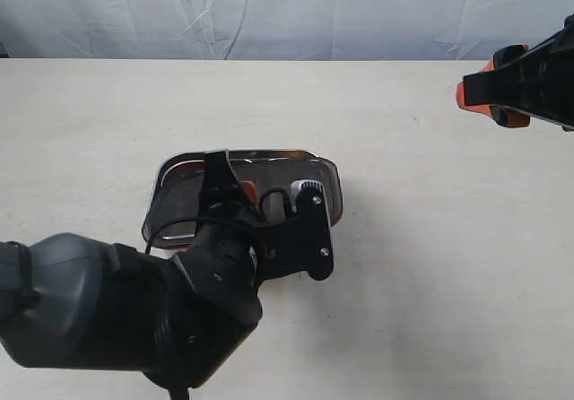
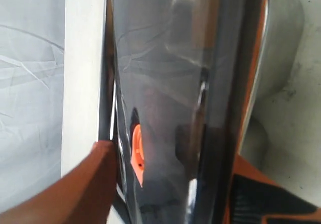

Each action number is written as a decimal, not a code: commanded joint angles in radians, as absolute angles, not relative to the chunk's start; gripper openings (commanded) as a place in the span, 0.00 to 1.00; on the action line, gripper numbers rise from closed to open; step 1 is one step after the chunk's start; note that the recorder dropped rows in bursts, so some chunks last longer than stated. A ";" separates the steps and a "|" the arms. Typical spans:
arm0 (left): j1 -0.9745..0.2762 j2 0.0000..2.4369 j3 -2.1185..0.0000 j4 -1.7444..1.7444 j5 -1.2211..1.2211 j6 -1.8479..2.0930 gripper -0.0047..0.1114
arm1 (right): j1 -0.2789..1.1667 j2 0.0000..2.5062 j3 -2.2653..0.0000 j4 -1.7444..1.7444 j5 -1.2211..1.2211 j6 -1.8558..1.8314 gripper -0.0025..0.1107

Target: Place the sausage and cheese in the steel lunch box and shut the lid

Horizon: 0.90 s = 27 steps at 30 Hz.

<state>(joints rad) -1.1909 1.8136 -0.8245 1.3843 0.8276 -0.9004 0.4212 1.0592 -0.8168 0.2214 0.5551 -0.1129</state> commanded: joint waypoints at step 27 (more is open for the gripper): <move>-1.231 1.780 -0.821 1.242 0.858 -0.872 0.51 | 0.420 1.196 -0.596 0.621 0.371 -0.023 0.49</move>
